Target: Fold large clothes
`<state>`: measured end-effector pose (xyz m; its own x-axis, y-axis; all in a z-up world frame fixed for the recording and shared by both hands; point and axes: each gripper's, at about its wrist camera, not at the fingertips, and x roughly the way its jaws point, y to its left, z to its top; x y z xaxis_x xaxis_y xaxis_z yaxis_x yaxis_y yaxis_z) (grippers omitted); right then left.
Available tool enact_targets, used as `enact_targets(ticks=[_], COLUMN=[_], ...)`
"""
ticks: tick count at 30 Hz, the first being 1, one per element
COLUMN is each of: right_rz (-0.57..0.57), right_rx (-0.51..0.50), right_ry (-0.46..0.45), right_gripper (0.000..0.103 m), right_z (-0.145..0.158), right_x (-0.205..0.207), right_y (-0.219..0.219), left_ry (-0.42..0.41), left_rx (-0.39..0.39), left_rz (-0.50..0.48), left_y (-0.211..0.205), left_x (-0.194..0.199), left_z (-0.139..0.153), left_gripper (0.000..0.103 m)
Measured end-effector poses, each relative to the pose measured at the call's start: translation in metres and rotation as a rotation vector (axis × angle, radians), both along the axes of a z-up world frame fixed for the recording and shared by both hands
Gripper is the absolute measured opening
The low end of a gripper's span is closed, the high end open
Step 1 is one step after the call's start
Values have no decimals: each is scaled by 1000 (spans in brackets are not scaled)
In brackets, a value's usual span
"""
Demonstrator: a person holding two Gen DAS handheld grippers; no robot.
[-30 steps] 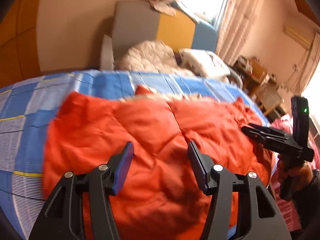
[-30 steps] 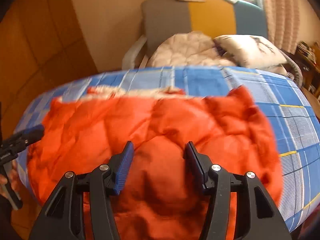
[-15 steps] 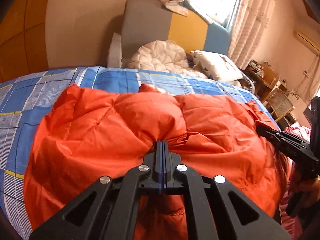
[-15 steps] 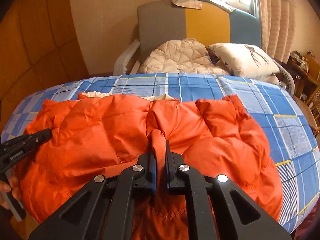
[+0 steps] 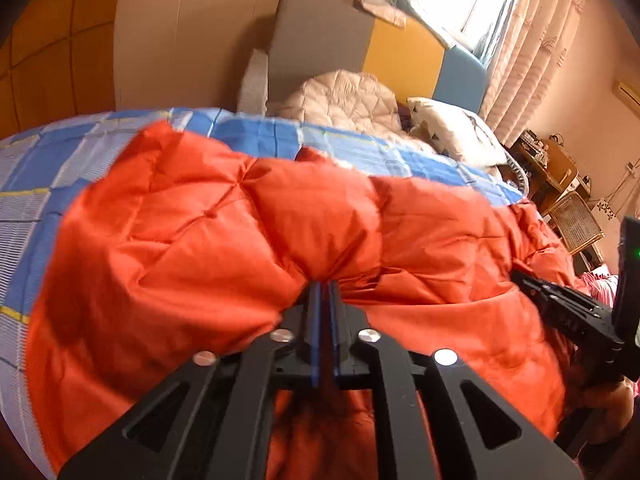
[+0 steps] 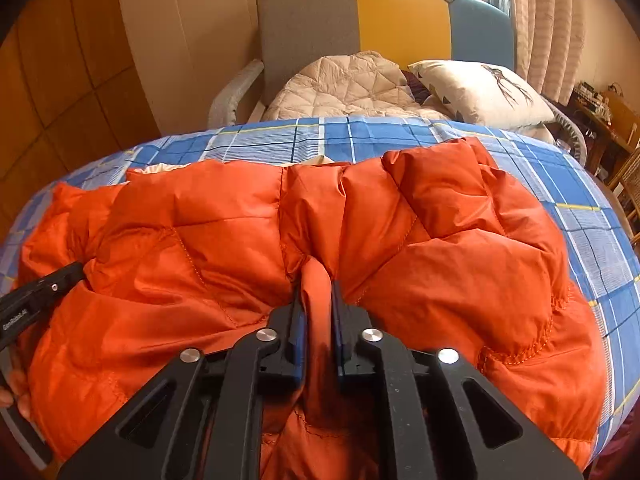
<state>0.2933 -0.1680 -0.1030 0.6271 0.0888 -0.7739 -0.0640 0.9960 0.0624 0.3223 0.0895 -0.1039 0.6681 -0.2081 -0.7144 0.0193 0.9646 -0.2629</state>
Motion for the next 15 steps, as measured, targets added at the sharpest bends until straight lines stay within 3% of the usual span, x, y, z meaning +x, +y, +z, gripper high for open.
enact_targets(ticks=[1, 2, 4, 10, 15], right_rz=[-3, 0, 1, -7, -50], right_rx=[8, 22, 23, 14, 1], right_ry=[-5, -13, -50, -77, -66], right_gripper=[20, 25, 45, 47, 47], right_z=[2, 5, 15, 28, 27], right_x=[-3, -7, -19, -47, -56], right_y=[-1, -1, -1, -7, -27], left_ry=[-20, -34, -59, -89, -38], left_rx=[9, 7, 7, -12, -3], left_rz=[-3, -6, -10, -42, -46], left_y=[-4, -7, -15, -25, -35], left_x=[-5, -10, -19, -24, 0], left_z=[6, 11, 20, 38, 35], left_gripper=[24, 27, 27, 29, 27])
